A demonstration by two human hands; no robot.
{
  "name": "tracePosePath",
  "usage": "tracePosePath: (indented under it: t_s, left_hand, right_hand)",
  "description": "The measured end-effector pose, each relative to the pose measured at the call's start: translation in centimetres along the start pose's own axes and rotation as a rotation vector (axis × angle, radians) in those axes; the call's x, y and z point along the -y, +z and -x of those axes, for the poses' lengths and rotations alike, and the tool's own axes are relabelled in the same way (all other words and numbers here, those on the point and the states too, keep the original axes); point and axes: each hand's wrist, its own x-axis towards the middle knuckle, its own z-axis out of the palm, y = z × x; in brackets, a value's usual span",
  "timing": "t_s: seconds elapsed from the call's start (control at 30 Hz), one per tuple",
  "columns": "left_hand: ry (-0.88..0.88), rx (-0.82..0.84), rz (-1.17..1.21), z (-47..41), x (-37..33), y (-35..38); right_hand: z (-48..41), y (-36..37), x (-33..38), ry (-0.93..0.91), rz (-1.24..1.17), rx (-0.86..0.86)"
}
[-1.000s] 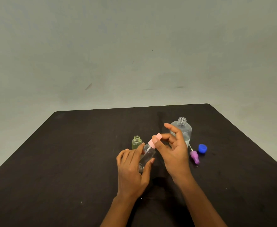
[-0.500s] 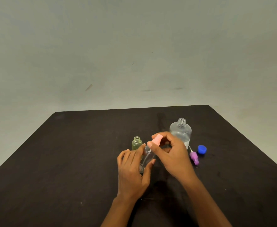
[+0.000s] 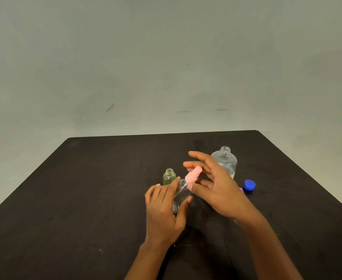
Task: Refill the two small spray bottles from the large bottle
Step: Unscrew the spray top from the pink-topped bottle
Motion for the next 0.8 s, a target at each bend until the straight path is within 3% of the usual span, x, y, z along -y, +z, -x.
tracePosePath:
  t_s: [0.17,0.33,0.6,0.8]
  left_hand:
    - [-0.01,0.0,0.013,0.0,0.1,0.1]
    - [0.018,0.004,0.009,0.1,0.2,0.1]
    - [0.01,-0.004,0.009,0.1,0.2,0.4]
    - [0.001,-0.044,0.011,0.1,0.5,0.4]
  right_hand:
    - [-0.1,0.2,0.7,0.03,0.358,-0.151]
    - [-0.1,-0.1,1.1,0.013,0.511,-0.084]
    - [0.1,-1.7,2.3,0.003,0.483,0.046]
    - [0.1,-3.7,4.5,-0.109,0.438,-0.104]
